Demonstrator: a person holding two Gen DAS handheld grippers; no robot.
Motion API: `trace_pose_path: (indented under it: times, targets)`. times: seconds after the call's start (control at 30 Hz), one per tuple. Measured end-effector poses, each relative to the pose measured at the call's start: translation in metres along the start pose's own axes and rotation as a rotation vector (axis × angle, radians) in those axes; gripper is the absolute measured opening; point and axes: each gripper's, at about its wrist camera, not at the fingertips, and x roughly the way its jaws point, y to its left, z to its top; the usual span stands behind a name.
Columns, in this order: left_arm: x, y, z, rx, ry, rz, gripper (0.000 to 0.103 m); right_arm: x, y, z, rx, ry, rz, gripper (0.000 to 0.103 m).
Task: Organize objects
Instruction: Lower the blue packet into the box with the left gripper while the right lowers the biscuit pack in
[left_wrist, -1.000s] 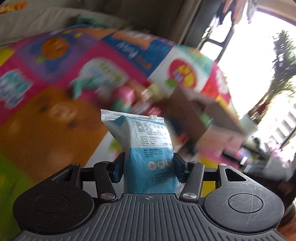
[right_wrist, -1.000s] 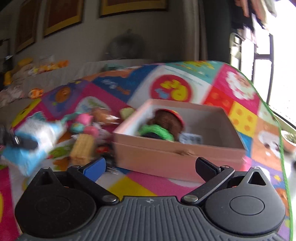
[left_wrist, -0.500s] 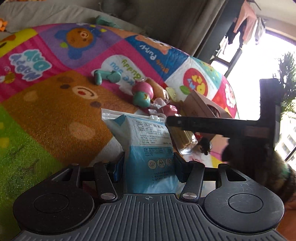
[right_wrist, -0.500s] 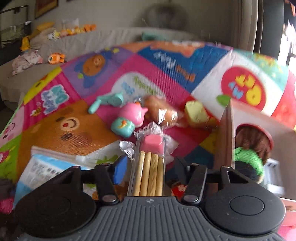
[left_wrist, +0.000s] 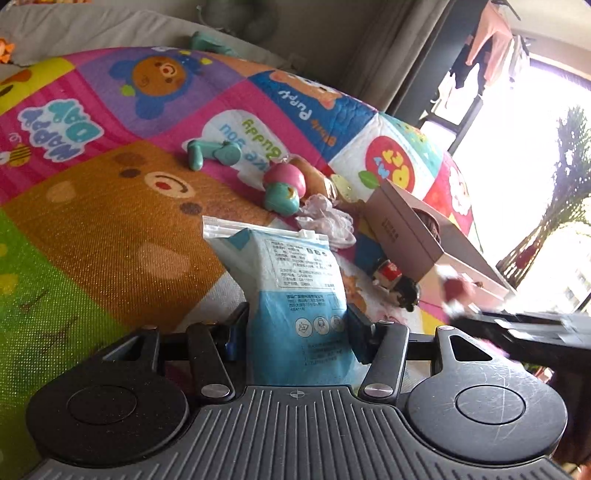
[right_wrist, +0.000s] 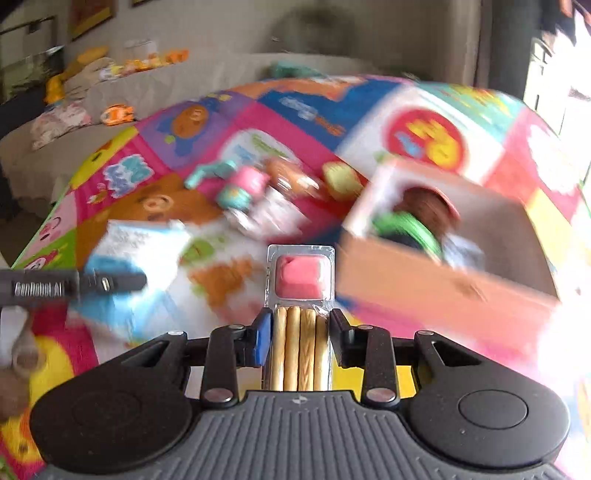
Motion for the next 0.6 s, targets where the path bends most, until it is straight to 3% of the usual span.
trace_pose_path:
  times: [0.13, 0.33, 0.47, 0.6]
  targets:
    - [0.002, -0.014, -0.001, 0.007, 0.072, -0.075, 0.058, -0.032, -0.029, -0.033, 0.109, -0.003, -0.066, 0.032]
    - [0.001, -0.074, 0.001, 0.146, 0.137, -0.158, 0.058, -0.070, -0.070, -0.071, 0.267, -0.067, -0.128, 0.032]
    - [0.011, -0.127, 0.020, 0.248, 0.145, -0.211, 0.058, -0.085, -0.085, -0.085, 0.316, -0.131, -0.135, 0.032]
    - [0.049, -0.179, 0.057, 0.251, 0.159, -0.261, 0.058, -0.091, -0.096, -0.089, 0.336, -0.193, -0.126, 0.032]
